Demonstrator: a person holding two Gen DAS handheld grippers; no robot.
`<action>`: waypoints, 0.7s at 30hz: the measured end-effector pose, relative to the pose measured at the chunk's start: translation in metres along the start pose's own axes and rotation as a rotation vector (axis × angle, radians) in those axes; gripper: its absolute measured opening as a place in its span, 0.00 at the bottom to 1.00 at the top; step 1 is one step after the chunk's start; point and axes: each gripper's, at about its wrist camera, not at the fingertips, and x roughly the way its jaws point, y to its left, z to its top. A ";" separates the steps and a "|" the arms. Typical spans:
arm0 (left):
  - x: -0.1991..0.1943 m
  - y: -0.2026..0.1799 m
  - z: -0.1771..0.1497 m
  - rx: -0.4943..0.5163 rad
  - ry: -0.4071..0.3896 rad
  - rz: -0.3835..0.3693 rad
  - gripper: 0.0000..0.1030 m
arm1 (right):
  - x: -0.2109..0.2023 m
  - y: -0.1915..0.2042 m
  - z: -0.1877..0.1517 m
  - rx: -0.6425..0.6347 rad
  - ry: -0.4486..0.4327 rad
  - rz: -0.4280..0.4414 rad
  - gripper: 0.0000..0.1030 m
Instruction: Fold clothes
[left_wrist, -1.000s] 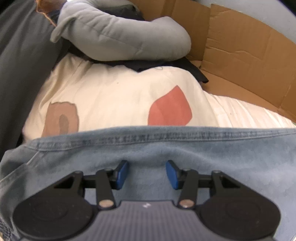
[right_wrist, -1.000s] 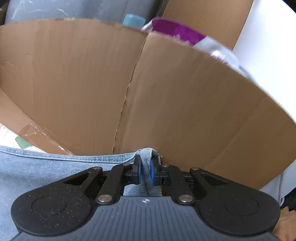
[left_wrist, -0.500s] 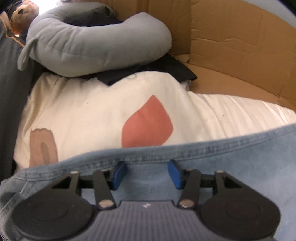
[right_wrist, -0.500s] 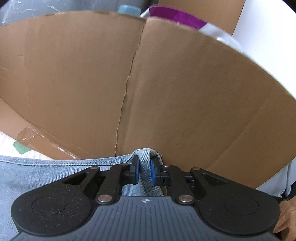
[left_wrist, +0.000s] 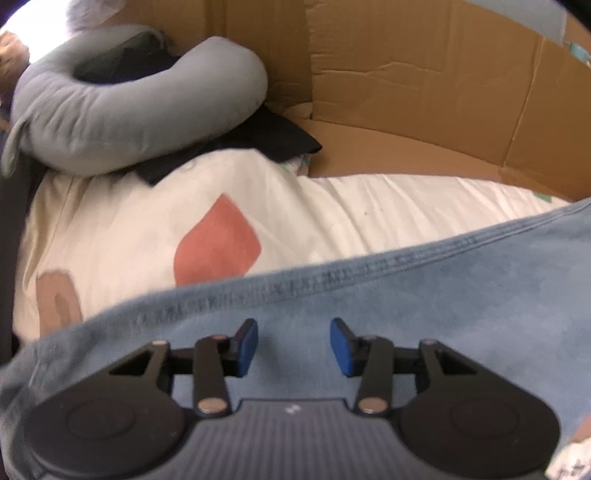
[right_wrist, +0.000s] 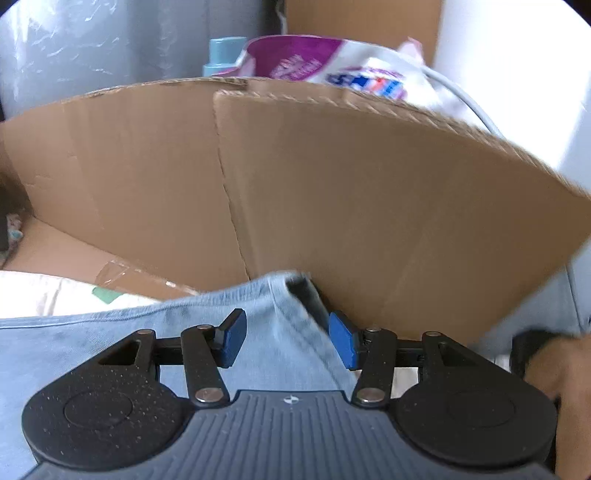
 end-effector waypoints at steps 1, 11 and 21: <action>-0.006 0.002 -0.006 -0.010 0.004 0.002 0.52 | 0.001 -0.002 -0.003 0.012 0.008 0.013 0.55; -0.080 0.015 -0.095 -0.076 -0.030 0.076 0.63 | -0.014 0.020 -0.065 0.023 0.091 0.101 0.55; -0.101 0.011 -0.158 -0.121 0.026 0.122 0.67 | -0.018 0.066 -0.053 -0.018 0.097 0.182 0.55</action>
